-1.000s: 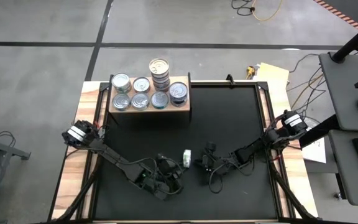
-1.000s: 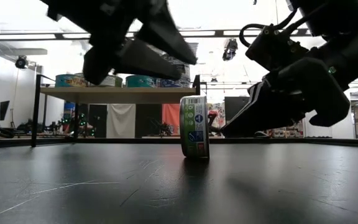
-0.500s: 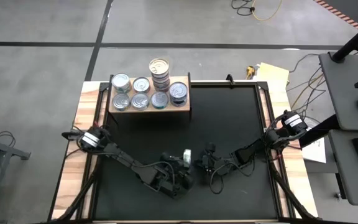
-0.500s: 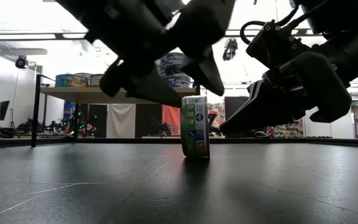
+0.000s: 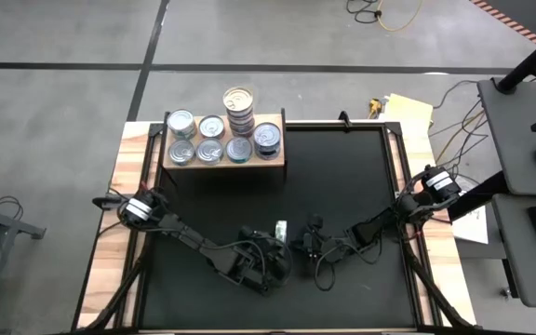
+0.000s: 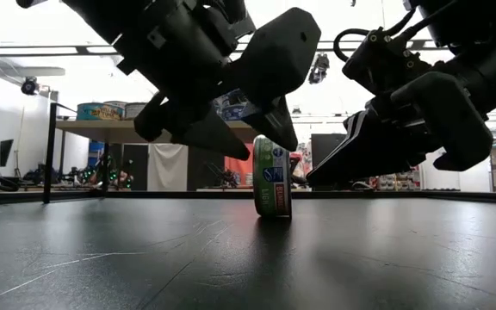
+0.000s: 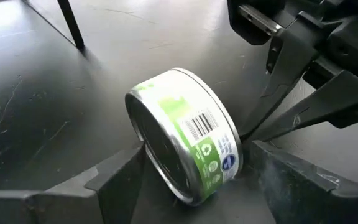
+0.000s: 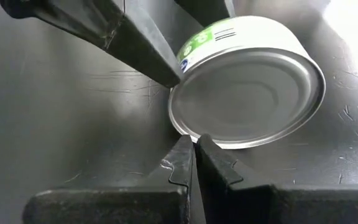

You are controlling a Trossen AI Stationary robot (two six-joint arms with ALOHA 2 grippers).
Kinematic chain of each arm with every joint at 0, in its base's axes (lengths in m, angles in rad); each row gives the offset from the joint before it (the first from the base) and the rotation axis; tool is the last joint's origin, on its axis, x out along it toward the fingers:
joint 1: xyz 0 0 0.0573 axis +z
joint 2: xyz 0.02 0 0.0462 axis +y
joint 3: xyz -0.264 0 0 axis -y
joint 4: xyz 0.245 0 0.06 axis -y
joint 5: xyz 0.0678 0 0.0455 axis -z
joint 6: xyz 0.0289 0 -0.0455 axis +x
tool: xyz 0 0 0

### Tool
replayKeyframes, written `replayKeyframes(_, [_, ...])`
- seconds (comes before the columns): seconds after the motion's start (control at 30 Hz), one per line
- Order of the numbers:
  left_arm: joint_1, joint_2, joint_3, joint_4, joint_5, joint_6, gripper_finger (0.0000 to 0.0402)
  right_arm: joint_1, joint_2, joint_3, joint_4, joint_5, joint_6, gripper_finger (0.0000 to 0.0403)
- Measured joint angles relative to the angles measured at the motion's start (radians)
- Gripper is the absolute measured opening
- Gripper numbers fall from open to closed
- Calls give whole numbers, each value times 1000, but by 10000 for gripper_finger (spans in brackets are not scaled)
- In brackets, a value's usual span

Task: Stack canned seafood by type on shelf
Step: Stack the green/white tuna can on top of the other green/white tuna can on the shelf

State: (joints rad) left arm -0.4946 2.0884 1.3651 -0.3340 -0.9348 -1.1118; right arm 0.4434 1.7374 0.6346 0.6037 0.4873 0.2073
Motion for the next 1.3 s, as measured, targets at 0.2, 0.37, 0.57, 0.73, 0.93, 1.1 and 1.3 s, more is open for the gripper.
replayKeyframes(0.2, [4,0,-2,8,-19,2,273,0,0,0,2,0,-10,13])
replayKeyframes(0.37, [6,1,-2,29,-25,3,273,0,0,0,6,0,-21,13])
replayKeyframes(0.57, [7,16,-2,76,-32,6,273,0,0,0,8,3,-25,13])
replayKeyframes(0.73, [11,67,4,106,-26,9,272,0,0,-1,7,3,-25,13])
replayKeyframes(0.93, [11,69,16,107,-33,29,235,0,0,-1,-7,3,-32,13])
replayKeyframes(1.1, [10,69,15,82,-18,30,132,0,0,-1,-28,4,-35,13])
replayKeyframes(1.3, [-12,56,15,1,-23,84,113,19,-18,-1,-54,6,-29,13])
